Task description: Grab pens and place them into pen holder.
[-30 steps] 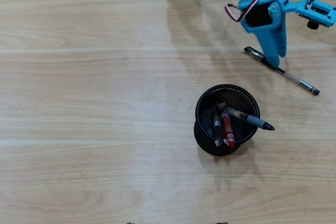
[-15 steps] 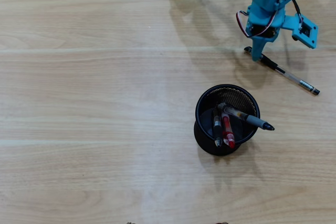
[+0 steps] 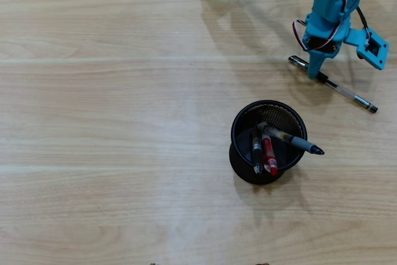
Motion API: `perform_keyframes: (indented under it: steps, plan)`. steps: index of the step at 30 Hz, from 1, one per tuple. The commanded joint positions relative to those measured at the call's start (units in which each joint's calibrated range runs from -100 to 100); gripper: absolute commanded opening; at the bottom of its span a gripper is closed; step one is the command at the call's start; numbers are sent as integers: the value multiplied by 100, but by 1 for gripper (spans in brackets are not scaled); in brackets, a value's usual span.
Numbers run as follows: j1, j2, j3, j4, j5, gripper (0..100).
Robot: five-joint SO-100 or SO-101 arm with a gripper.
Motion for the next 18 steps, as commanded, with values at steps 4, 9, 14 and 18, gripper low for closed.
perform_keyframes:
  steps: [4,9,14,18]
  plan:
    - [-99,339,-809,-36,-45,19]
    - [-115,584,-845,-53,-45,19]
    - [-99,736,-773,-53,-45,17]
    - [-75,863,-764,-53,-181,12]
